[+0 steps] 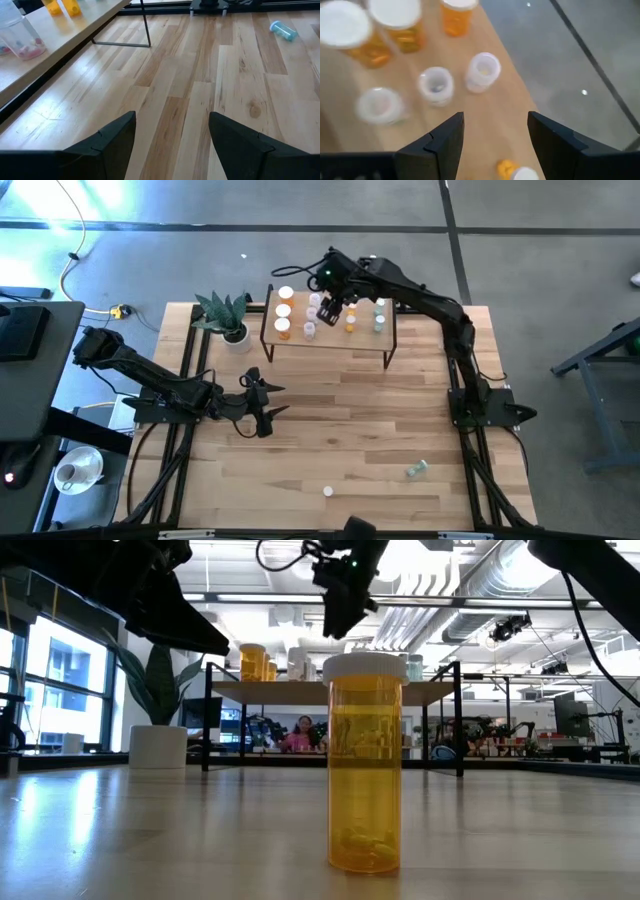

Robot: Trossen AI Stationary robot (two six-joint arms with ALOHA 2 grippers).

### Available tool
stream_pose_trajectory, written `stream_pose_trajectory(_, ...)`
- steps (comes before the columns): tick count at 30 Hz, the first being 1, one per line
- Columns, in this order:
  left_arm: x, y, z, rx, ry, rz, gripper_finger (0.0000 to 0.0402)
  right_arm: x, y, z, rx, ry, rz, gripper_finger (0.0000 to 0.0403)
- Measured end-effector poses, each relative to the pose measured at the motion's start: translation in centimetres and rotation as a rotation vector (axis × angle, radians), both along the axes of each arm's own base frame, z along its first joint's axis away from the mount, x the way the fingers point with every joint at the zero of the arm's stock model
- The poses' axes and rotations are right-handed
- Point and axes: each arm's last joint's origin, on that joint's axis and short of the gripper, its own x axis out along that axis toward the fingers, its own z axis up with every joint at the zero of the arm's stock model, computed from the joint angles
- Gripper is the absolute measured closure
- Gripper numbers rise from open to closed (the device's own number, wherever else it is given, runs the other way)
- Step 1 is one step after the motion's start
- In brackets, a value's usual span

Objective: Pick and place medicine bottles onto shelf by color
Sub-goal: Put the small orange pill bottle aligned with the other small orange pill bottles on the shelf

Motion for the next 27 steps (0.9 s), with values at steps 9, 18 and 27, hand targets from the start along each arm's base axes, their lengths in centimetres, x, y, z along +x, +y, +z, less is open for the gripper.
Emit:
stream_pose_trajectory(9,0.0,0.0,0.0,0.0,-0.001,0.0,0.0161,-1.7,3.8,0.9,0.206,0.051,0.159,0.0192)
stream_pose_trajectory(18,0.0,0.0,0.0,-0.004,-0.002,0.002,0.0161,-0.6,9.4,-1.6,0.283,0.195,0.328,0.0192)
stream_pose_trajectory(27,0.0,0.0,0.0,-0.004,-0.005,0.001,0.0161,-1.2,14.3,-5.5,0.348,0.223,0.43,0.0192)
